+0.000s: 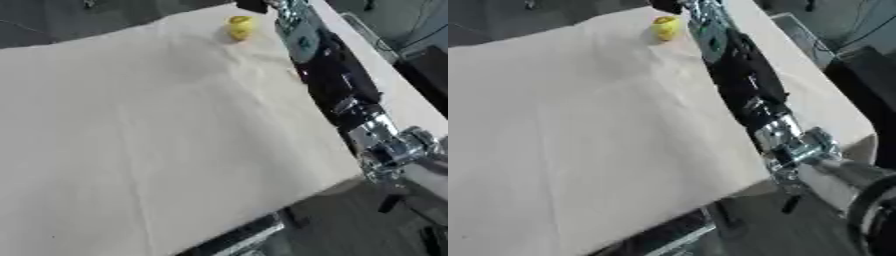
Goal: Pick up the objects with one hand, pass them to the other hand, and then place them into the box on the other side of the table.
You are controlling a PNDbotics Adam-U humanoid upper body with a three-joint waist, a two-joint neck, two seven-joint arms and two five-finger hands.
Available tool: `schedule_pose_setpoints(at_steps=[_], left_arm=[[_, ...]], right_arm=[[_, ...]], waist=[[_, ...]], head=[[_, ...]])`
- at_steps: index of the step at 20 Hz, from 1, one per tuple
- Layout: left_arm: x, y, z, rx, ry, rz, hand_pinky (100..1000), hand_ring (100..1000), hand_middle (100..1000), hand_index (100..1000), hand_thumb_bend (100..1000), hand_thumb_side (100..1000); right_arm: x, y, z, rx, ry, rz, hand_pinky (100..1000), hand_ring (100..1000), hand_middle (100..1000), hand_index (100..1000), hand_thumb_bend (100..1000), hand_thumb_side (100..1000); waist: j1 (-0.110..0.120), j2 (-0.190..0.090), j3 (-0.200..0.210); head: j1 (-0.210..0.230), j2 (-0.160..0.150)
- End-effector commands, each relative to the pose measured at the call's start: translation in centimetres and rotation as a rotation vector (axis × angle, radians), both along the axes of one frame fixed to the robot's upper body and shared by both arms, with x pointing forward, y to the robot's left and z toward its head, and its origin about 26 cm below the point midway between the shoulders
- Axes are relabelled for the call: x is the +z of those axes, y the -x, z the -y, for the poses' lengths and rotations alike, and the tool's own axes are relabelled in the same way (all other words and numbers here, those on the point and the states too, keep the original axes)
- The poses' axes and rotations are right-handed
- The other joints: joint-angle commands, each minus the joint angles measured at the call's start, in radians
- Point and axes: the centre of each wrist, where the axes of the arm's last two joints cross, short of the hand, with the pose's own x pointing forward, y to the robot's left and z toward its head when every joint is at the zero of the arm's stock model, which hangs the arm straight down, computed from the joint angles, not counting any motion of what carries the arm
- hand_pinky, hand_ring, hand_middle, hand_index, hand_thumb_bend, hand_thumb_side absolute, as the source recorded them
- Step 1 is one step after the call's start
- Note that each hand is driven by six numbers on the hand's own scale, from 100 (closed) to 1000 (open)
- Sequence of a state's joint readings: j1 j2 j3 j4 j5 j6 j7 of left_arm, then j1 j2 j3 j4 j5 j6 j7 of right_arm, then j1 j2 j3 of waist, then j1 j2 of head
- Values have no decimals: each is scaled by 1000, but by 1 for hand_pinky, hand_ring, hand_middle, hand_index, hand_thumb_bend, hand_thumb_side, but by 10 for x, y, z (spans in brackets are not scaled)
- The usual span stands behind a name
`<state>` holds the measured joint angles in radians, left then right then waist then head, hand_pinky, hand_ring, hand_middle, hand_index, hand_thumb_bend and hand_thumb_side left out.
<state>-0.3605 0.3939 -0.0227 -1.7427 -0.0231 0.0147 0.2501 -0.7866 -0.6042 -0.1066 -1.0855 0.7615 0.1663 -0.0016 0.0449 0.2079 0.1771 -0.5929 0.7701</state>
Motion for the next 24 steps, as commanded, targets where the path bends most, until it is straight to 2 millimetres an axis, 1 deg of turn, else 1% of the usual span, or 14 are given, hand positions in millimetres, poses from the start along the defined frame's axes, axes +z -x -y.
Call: schedule_pose_setpoints(at_steps=[1, 3, 4, 5, 6, 9, 11, 14, 15, 17, 19, 21, 22, 24], left_arm=[[18, 17, 0, -84, 40, 111, 725, 1000, 857, 683, 449, 648], [20, 28, 2, -122, 69, 141, 725, 1000, 857, 681, 446, 651], [23, 33, 3, -136, 81, 146, 725, 1000, 858, 680, 446, 653], [26, 38, 4, -148, 89, 148, 725, 1000, 858, 680, 445, 654], [29, 41, 5, -156, 95, 148, 726, 1000, 858, 680, 443, 656], [32, 45, 7, -165, 105, 141, 726, 1000, 858, 680, 441, 659], [32, 45, 8, -167, 108, 136, 726, 1000, 859, 679, 440, 660], [31, 45, 8, -166, 114, 135, 726, 1000, 859, 679, 436, 665], [30, 45, 8, -166, 115, 135, 726, 1000, 859, 679, 435, 666], [30, 45, 9, -166, 118, 136, 726, 1000, 858, 679, 431, 671], [30, 45, 9, -168, 120, 135, 725, 1000, 858, 679, 428, 674], [30, 45, 10, -168, 124, 131, 725, 1000, 858, 679, 422, 681], [29, 45, 10, -167, 125, 129, 725, 1000, 858, 679, 420, 682], [29, 45, 10, -167, 128, 124, 725, 1000, 858, 679, 417, 686]], right_arm=[[9, -6, 11, -81, 54, -85, 876, 910, 960, 984, 100, 462], [1, -11, 13, -99, 79, -141, 886, 913, 959, 987, 100, 463], [-3, -13, 15, -104, 91, -163, 889, 914, 956, 988, 100, 447], [-8, -14, 17, -110, 103, -183, 890, 914, 955, 988, 100, 461], [-13, -16, 19, -118, 115, -201, 892, 914, 954, 988, 100, 456], [-27, -18, 29, -146, 149, -244, 897, 912, 950, 988, 100, 419], [-36, -18, 35, -167, 167, -266, 897, 911, 947, 986, 100, 414], [-49, -17, 45, -198, 183, -288, 895, 903, 935, 973, 100, 359], [-53, -17, 48, -206, 188, -292, 890, 892, 924, 959, 100, 318], [-57, -17, 51, -228, 202, -281, 865, 857, 884, 913, 100, 195], [-56, -17, 51, -251, 226, -253, 835, 812, 830, 852, 100, 100], [-49, -17, 50, -279, 255, -209, 786, 743, 734, 740, 100, 100], [-43, -18, 49, -296, 270, -178, 758, 707, 668, 671, 100, 100], [-31, -18, 45, -318, 300, -109, 722, 658, 585, 579, 100, 100]], waist=[[1, -10, 8], [1, -7, 13], [2, -6, 15], [2, -6, 16], [1, -5, 17], [0, -1, 21], [-2, 2, 24], [-3, 7, 30], [-3, 8, 32], [-3, 11, 35], [-3, 13, 37], [-3, 14, 37], [-2, 14, 36], [-2, 13, 33]], head=[[-27, -16], [-37, -17], [-40, -17], [-43, -17], [-46, -16], [-52, -17], [-50, -18], [-46, -22], [-45, -24], [-46, -25], [-47, -26], [-49, -26], [-49, -25], [-48, -24]])
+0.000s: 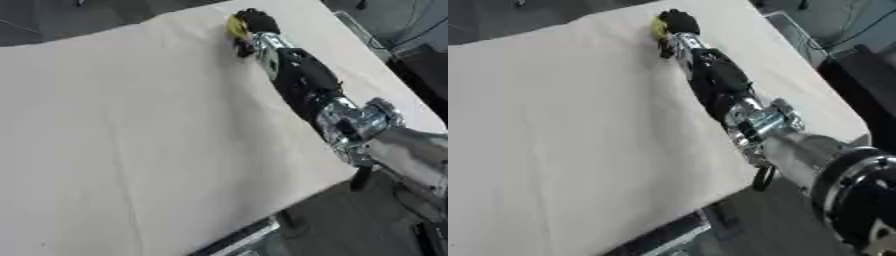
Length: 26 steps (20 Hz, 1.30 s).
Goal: Pick up the objects with one hand, pass them to the other hand, and then place them into the box on the other side of the table.
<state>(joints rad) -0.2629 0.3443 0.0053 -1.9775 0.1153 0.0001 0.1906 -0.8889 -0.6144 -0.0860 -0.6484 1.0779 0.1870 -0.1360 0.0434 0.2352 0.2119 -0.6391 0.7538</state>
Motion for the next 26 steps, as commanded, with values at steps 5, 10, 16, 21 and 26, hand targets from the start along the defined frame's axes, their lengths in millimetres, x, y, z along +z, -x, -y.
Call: schedule_pose_setpoints(at_steps=[5, 10, 16, 21, 26], left_arm=[[4, 4, -2, 3, -9, -5, 725, 1000, 860, 677, 413, 694], [-8, -1, -1, -20, -16, -75, 726, 1000, 867, 681, 414, 708], [-18, -17, 5, -94, -71, -155, 731, 1000, 880, 693, 416, 721], [-20, -32, 14, -179, -121, -192, 735, 1000, 889, 703, 418, 726], [-26, -42, 25, -265, -191, -246, 737, 1000, 896, 717, 428, 748]], right_arm=[[57, 1, -12, 61, 142, 271, 678, 608, 517, 499, 100, 100], [57, -5, -69, 303, 235, 387, 690, 611, 509, 500, 100, 100], [37, -3, -173, 658, 309, 525, 697, 618, 512, 501, 100, 100], [23, 20, -254, 958, 276, 664, 698, 617, 514, 500, 100, 100], [26, 51, -310, 1234, 226, 690, 700, 611, 513, 501, 100, 100]], waist=[[-3, -28, -20], [-12, -51, -44], [-15, -65, -46], [-15, -64, -41], [-17, -57, -39]], head=[[29, 6], [148, 16], [333, 16], [447, 16], [506, 16]])
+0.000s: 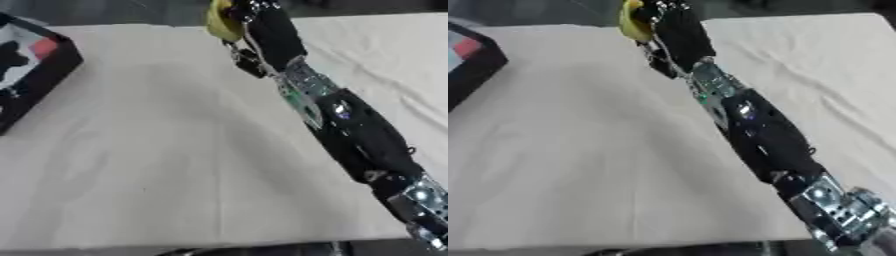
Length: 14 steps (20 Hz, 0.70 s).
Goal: Pick up the objects with one hand, pass them to the other hand, and then place them into the box on the other side of the table.
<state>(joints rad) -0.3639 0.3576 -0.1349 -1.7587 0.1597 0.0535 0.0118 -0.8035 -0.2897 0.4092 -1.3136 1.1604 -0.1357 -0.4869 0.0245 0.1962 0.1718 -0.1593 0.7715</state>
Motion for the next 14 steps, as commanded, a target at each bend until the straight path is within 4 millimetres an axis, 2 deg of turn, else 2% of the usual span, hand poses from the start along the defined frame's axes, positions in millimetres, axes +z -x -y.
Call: schedule_pose_setpoints(at_steps=[1, 2, 3, 5, 9, 14], left_arm=[[4, -4, 0, -55, -68, -12, 738, 1000, 897, 720, 430, 751], [4, -5, 1, -69, -83, -22, 738, 1000, 898, 721, 432, 754], [3, -6, 2, -82, -99, -31, 731, 1000, 899, 723, 434, 758], [4, -8, 4, -110, -127, -45, 718, 1000, 900, 725, 435, 763], [6, -12, 12, -150, -160, -63, 707, 1000, 905, 731, 441, 765], [11, -15, 23, -183, -163, -61, 707, 1000, 909, 734, 450, 769]], right_arm=[[16, 22, -32, 181, 23, 26, 700, 610, 513, 501, 100, 100], [18, 37, -41, 289, 55, 14, 702, 610, 513, 501, 100, 100], [24, 50, -42, 408, 87, -14, 701, 609, 513, 501, 100, 100], [41, 64, -40, 545, 126, -72, 701, 608, 513, 501, 100, 100], [59, 78, -44, 649, 163, -135, 702, 609, 513, 500, 100, 100], [63, 85, -54, 709, 203, -174, 701, 609, 515, 499, 100, 100]], waist=[[2, -16, 0], [3, -14, -6], [3, -13, -11], [2, -10, -13], [-6, -8, -14], [-12, -6, -11]], head=[[33, -1], [42, -1], [48, -1], [52, -1], [52, -1], [45, -1]])
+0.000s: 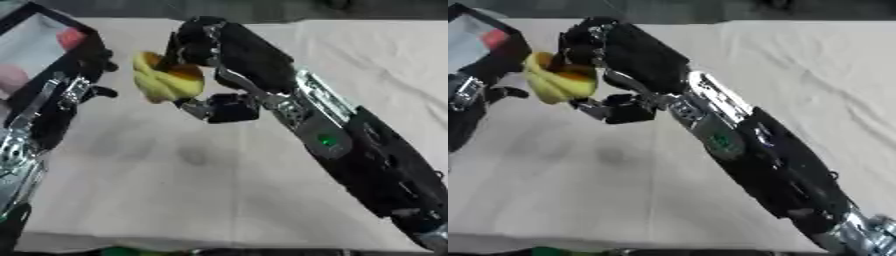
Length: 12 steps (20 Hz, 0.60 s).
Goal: Pick up the objects with one hand, pass them to the other hand, and then place them into the box on the other side of the table.
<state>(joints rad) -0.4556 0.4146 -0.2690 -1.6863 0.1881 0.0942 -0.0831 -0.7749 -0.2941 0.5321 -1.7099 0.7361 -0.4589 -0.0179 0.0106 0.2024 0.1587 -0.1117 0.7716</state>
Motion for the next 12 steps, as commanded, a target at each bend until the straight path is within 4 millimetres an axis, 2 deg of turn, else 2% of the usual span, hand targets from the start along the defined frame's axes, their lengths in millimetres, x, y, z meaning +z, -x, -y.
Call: schedule_pose_setpoints(at_steps=[1, 6, 7, 9, 12], left_arm=[[10, -1, 1, -15, -15, 21, 707, 1000, 909, 734, 450, 769], [13, 1, 11, -102, -43, 18, 714, 1000, 920, 742, 509, 751], [14, 2, 13, -129, -49, 21, 718, 1000, 923, 746, 577, 713], [18, 5, 17, -189, -65, 31, 722, 1000, 926, 749, 574, 694], [24, 10, 23, -296, -81, 40, 727, 1000, 926, 761, 616, 655]], right_arm=[[11, 6, -5, 45, 11, 11, 701, 609, 515, 499, 100, 100], [6, 6, -11, 66, 30, -12, 713, 608, 515, 499, 100, 100], [5, 6, -12, 69, 33, -15, 719, 608, 515, 499, 100, 100], [3, 5, -13, 72, 39, -19, 725, 608, 515, 499, 100, 100], [2, 5, -14, 76, 43, -19, 726, 607, 515, 499, 100, 100]], waist=[[2, -12, 2], [2, -10, 4], [2, -10, 4], [1, -10, 4], [1, -10, 5]], head=[[-3, -2], [-23, -2], [-27, -2], [-34, -2], [-43, -2]])
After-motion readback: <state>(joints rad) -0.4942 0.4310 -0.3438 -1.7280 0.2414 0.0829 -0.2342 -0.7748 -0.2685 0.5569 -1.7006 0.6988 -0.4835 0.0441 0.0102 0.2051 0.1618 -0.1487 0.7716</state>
